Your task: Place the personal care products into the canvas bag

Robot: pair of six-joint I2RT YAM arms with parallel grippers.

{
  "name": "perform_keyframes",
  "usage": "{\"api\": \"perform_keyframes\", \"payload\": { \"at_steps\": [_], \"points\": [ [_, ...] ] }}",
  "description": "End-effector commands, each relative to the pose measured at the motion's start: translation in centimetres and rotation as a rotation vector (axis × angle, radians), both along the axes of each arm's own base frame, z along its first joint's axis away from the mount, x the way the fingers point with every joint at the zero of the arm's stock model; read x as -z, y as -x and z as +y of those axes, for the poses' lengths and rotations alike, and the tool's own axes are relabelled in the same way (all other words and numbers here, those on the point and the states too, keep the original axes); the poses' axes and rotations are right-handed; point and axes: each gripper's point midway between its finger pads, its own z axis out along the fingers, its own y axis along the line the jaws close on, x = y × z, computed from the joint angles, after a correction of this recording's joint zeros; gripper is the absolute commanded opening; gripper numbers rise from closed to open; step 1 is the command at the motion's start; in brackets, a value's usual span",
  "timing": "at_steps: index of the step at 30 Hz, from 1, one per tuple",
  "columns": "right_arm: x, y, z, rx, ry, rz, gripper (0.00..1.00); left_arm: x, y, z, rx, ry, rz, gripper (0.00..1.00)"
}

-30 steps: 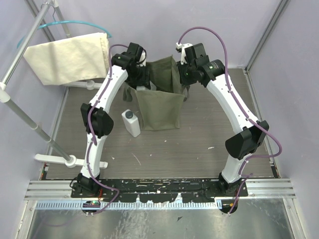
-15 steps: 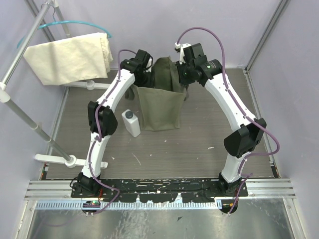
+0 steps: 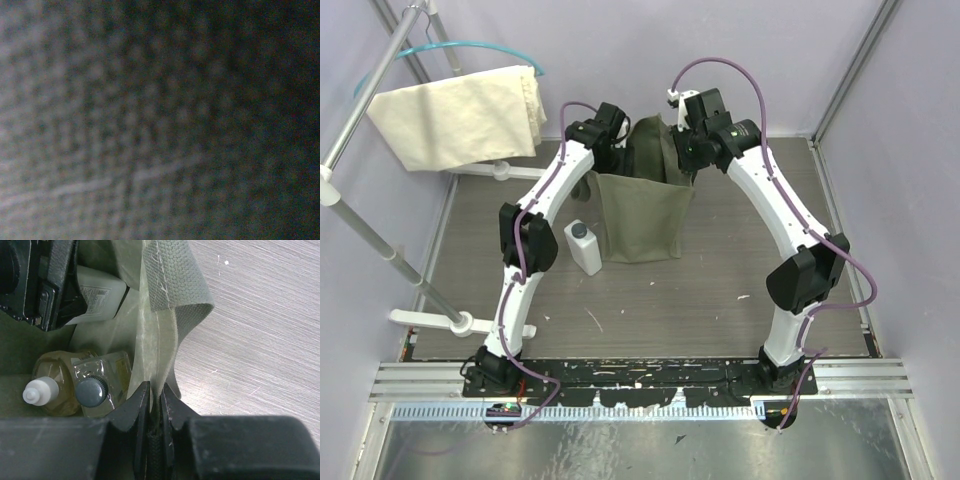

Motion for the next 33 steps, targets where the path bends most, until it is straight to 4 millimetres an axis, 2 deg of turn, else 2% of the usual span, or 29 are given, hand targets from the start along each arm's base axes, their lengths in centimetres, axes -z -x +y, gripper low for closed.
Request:
{"api": "perform_keyframes", "payload": {
  "at_steps": [1, 4, 7, 11, 16, 20, 24, 29, 33],
  "points": [
    [0.4, 0.0, 0.2, -0.015, 0.011, 0.013, 0.19, 0.0, -0.1, 0.1, -0.012, -0.006, -0.006, 0.72],
    [0.5, 0.0, 0.2, -0.015, 0.013, 0.016, 0.19, -0.8, -0.3, 0.0, -0.011, 0.008, -0.026, 0.98],
    [0.6, 0.0, 0.2, -0.016, 0.014, 0.017, 0.19, -1.9, -0.5, -0.2, -0.011, 0.026, -0.052, 0.98],
    [0.5, -0.1, 0.2, -0.016, 0.014, 0.016, 0.19, -4.9, -0.9, -0.8, -0.005, 0.083, -0.119, 0.98],
    [0.0, -0.2, 0.3, -0.017, 0.009, 0.002, 0.20, -11.3, -0.8, -1.9, 0.023, 0.207, -0.244, 0.98],
    [-0.7, -0.3, 0.4, -0.025, 0.005, -0.014, 0.22, -17.2, 0.4, -2.3, 0.057, 0.298, -0.348, 0.98],
    [-0.9, -0.5, 0.5, -0.028, 0.003, -0.023, 0.26, -21.1, 1.7, -2.1, 0.086, 0.359, -0.435, 0.98],
    [-0.9, -0.4, 0.6, -0.033, -0.003, -0.023, 0.31, -24.7, 3.1, -1.7, 0.100, 0.430, -0.552, 0.98],
    [-1.3, -0.4, 0.6, -0.032, -0.006, -0.034, 0.35, -26.4, 4.4, 0.1, 0.071, 0.388, -0.595, 0.98]
  ]
}}
